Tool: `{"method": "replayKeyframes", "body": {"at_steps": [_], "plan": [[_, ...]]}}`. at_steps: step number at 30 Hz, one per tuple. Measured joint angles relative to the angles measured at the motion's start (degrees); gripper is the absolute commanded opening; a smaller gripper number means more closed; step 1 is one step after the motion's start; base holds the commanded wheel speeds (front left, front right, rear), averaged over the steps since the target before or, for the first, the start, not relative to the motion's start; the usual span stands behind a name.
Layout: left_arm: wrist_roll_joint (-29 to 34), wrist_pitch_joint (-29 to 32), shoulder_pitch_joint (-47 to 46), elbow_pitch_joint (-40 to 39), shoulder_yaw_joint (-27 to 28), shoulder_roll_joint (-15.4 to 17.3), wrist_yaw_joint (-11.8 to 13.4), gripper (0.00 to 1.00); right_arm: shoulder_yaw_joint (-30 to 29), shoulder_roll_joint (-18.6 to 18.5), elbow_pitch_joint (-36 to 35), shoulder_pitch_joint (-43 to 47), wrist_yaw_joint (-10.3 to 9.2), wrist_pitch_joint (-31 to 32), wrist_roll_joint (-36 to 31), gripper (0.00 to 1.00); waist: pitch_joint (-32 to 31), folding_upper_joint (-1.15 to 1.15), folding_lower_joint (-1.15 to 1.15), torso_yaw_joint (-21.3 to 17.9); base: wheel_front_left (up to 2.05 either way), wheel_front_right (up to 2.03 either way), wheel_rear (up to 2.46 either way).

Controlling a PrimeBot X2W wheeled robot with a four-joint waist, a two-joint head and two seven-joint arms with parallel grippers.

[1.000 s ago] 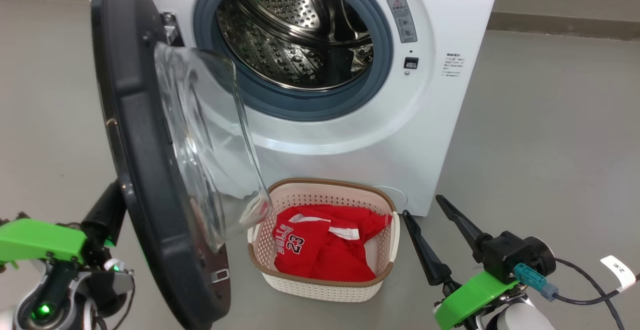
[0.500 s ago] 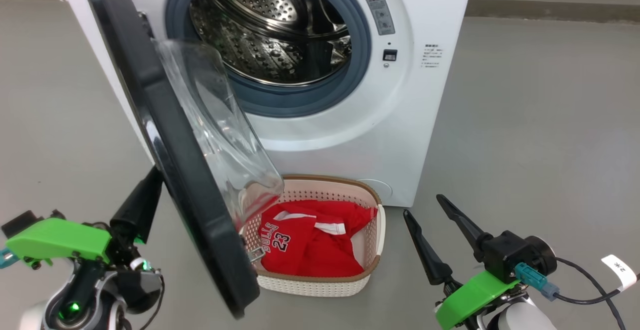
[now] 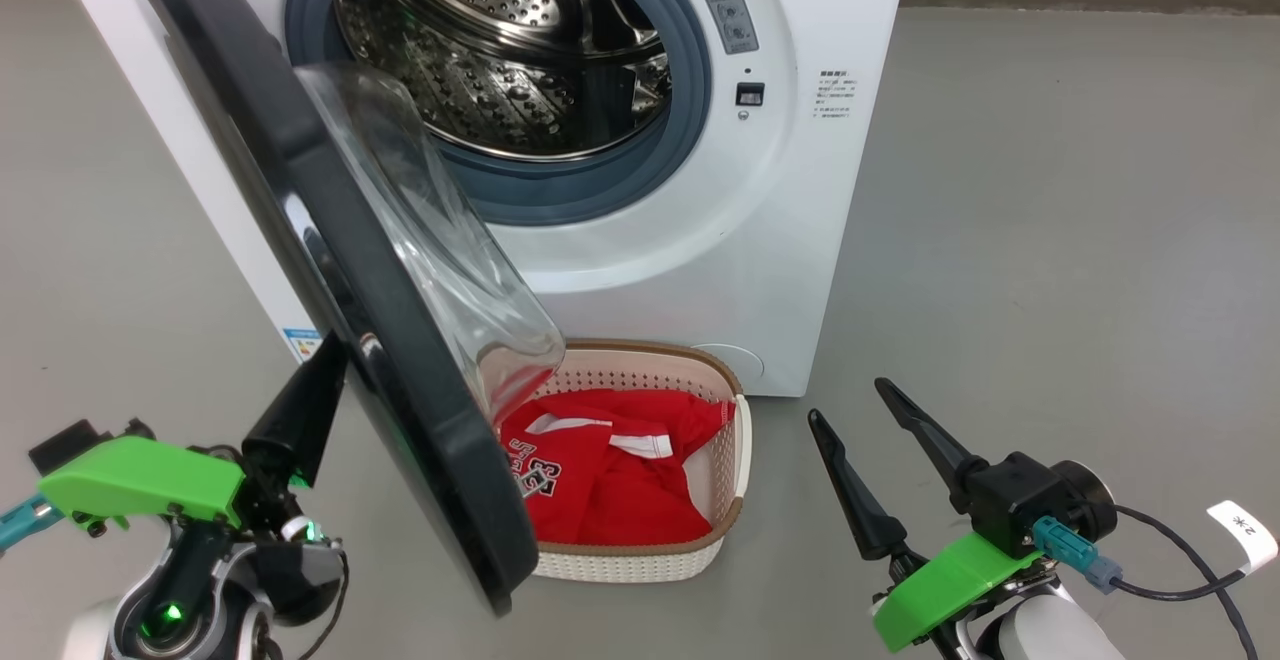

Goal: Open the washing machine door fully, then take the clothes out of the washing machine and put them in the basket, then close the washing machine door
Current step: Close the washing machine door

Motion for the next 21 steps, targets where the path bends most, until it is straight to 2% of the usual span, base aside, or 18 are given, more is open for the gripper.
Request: {"method": "replayKeyframes", "body": {"at_steps": [3, 4, 5, 6, 7, 15, 21], "plan": [[0.0, 0.0, 0.0, 0.1, -0.05, 0.0, 0.0, 0.0, -0.02, 0.0, -0.01, 0.0, 0.0, 0.0, 0.0, 1.0, 0.22, 0.0, 0.0, 0.04, 0.0, 0.0, 0.0], [0.0, 0.0, 0.0, 0.1, -0.07, 0.0, -0.01, 0.08, -0.03, 0.0, -0.01, 0.0, 0.0, 0.0, 0.0, 1.0, 0.29, 0.0, 0.0, 0.07, 0.0, 0.0, 0.0], [0.0, -0.01, 0.0, 0.1, -0.07, 0.0, -0.15, 0.44, -0.04, 0.0, -0.01, 0.0, 0.0, 0.0, 0.0, 1.0, 0.34, 0.0, 0.0, 0.1, 0.0, 0.0, 0.0], [0.03, -0.18, 0.0, 0.09, -0.07, 0.03, -0.64, 0.91, -0.04, 0.0, -0.01, 0.0, 0.0, 0.0, 0.0, 1.0, 0.38, 0.0, 0.0, 0.13, 0.0, 0.0, 0.0], [0.08, -0.34, 0.0, 0.05, -0.08, 0.12, -1.22, 1.0, -0.04, 0.0, -0.01, 0.0, 0.0, 0.0, 0.0, 1.0, 0.4, 0.0, 0.0, 0.14, 0.0, 0.0, 0.0], [7.69, -5.17, 0.46, -0.82, -1.0, 3.09, -5.54, 1.0, -0.01, 0.0, 0.01, -0.16, 0.0, 0.0, 0.02, 1.0, 0.81, 0.0, 0.0, -0.01, 0.0, 0.0, 0.0], [23.87, -15.57, 3.5, -1.0, -2.97, 8.15, -10.57, 1.0, -0.1, -0.02, 0.02, -0.54, 0.0, 0.0, 0.55, 1.0, 0.85, 0.0, 0.0, -0.22, 0.0, 0.0, 0.0]]}}
